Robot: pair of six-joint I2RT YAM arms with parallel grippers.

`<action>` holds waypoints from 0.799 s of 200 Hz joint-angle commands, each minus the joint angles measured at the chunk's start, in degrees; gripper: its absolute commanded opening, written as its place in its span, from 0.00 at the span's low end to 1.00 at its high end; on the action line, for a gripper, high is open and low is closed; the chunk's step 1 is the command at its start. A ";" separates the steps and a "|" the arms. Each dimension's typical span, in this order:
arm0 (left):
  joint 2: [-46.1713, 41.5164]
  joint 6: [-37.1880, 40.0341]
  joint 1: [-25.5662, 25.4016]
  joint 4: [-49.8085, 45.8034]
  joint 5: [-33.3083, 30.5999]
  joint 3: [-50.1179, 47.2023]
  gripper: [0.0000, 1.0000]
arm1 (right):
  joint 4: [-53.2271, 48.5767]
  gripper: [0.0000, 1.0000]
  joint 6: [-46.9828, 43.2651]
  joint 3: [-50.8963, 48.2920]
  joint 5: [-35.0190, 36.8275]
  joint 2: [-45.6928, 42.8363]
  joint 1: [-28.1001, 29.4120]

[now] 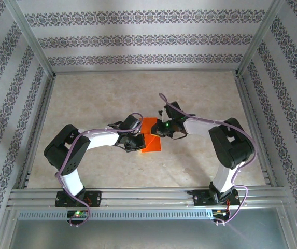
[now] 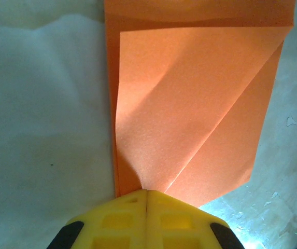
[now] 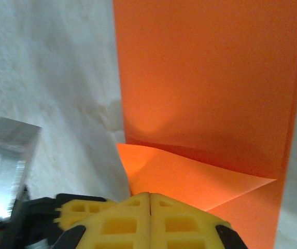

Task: Fold a paper plane with a square sheet of paper (pick it up from the middle)
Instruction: Fold the triangle a second time at the center of the table.

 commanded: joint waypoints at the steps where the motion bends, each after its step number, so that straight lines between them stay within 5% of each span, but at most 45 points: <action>1: 2.65 1.24 0.30 -8.57 -2.43 -1.43 0.00 | 0.82 0.00 -0.45 0.48 -1.86 2.40 0.77; 106: 2.74 0.98 0.34 -9.28 -3.14 -2.31 0.00 | 0.39 0.00 -3.66 -0.03 -0.34 4.30 -8.77; 160: 2.88 1.28 0.30 -9.53 -2.80 -1.47 0.00 | -0.33 0.00 -3.28 -0.06 0.20 0.19 -2.98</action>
